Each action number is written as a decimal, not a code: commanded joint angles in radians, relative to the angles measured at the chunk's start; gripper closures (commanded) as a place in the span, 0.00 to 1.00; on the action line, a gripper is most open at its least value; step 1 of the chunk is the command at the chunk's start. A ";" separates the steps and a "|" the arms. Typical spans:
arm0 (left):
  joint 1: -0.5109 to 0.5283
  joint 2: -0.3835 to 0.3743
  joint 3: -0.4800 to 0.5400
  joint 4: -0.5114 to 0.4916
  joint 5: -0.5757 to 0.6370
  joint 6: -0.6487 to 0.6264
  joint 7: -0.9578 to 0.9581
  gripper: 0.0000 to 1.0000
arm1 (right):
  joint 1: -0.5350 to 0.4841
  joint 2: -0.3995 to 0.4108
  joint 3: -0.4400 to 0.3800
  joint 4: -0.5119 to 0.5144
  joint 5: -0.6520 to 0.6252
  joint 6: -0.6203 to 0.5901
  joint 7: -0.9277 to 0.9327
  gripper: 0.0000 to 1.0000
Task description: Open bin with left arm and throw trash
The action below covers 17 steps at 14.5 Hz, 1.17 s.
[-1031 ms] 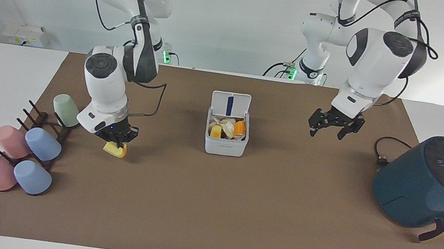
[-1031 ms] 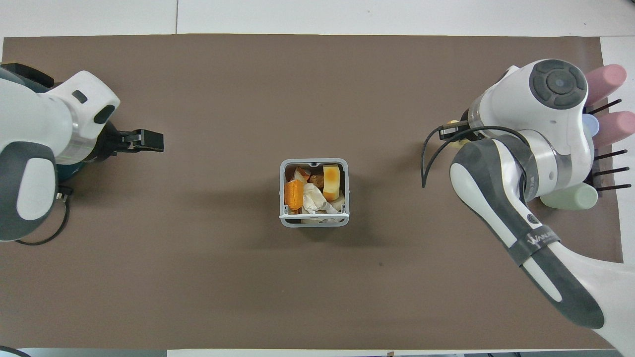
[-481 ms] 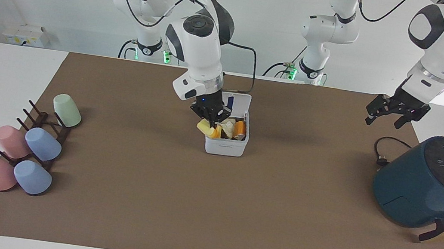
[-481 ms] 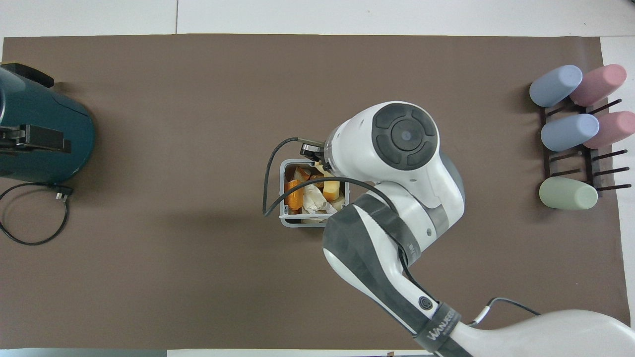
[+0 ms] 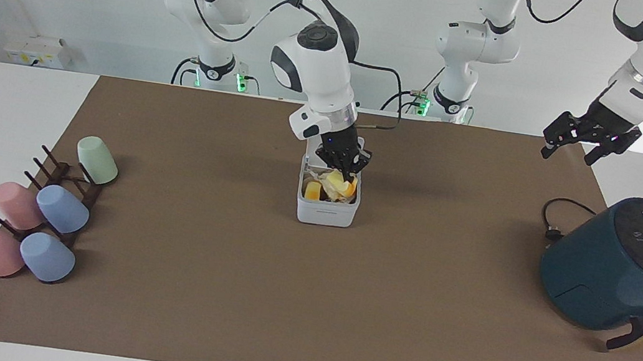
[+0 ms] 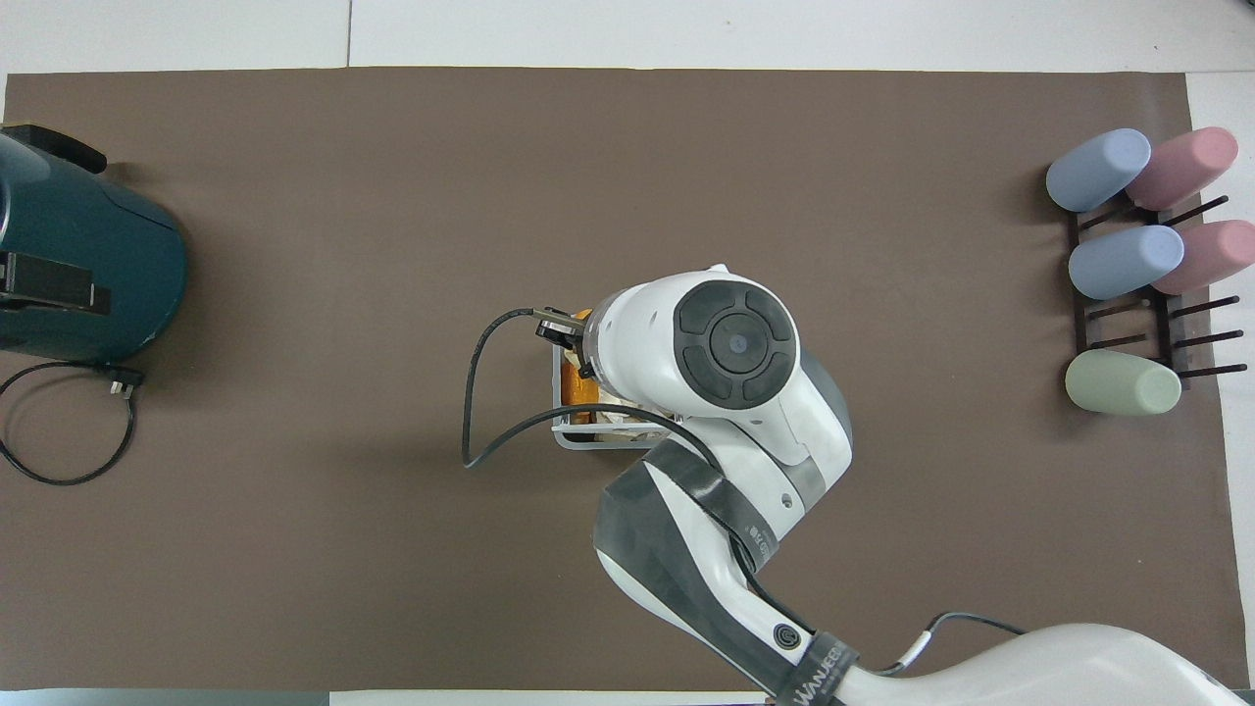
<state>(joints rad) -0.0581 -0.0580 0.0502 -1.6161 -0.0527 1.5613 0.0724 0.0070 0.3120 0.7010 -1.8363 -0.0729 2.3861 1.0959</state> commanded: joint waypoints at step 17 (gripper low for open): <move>0.009 0.003 0.007 0.024 0.039 -0.044 0.034 0.00 | -0.048 -0.321 -0.607 0.120 0.022 -0.773 -1.005 0.00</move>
<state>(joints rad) -0.0567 -0.0887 0.0604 -1.6290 0.0099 1.5348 0.1278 -0.0437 0.0684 0.1583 -1.6727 -0.0638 1.6593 0.1464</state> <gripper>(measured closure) 0.000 0.000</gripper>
